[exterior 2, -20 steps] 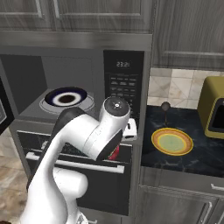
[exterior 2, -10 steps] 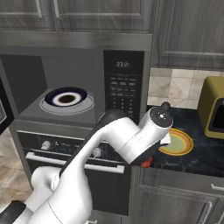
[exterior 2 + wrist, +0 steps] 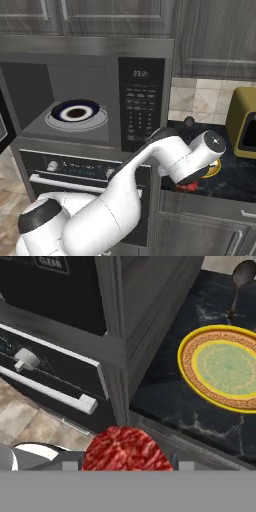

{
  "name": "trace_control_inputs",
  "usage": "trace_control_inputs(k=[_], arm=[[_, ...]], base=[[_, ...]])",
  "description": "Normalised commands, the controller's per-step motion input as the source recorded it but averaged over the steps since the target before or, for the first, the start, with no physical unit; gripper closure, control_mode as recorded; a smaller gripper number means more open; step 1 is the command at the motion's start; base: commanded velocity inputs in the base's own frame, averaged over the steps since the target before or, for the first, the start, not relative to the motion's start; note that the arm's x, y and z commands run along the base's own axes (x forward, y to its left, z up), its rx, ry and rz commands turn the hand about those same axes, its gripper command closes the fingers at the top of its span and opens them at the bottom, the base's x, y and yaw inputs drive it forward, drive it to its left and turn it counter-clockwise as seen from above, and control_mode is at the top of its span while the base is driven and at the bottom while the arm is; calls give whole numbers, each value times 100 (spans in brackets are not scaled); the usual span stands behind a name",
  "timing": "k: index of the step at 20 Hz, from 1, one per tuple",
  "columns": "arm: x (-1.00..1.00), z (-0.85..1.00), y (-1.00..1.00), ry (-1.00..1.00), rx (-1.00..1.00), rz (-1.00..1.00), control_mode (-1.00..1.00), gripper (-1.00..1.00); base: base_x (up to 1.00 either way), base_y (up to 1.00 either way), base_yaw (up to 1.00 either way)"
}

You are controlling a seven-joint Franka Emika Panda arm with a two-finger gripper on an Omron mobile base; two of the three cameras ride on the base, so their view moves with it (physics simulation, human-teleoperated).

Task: Pick the steak from the microwave and place it on plate located on the counter.

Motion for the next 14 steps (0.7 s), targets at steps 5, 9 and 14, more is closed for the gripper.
trace_control_inputs(k=[5, 9, 14], arm=[[98, -27, -57, 0, 6, 16, -100, 100], [71, -58, -52, 0, 1, 15, -100, 100], [42, -50, -42, -1, 0, 15, -100, 100]], base=[[0, 0, 0], [0, 0, 0], [0, 0, 0]])
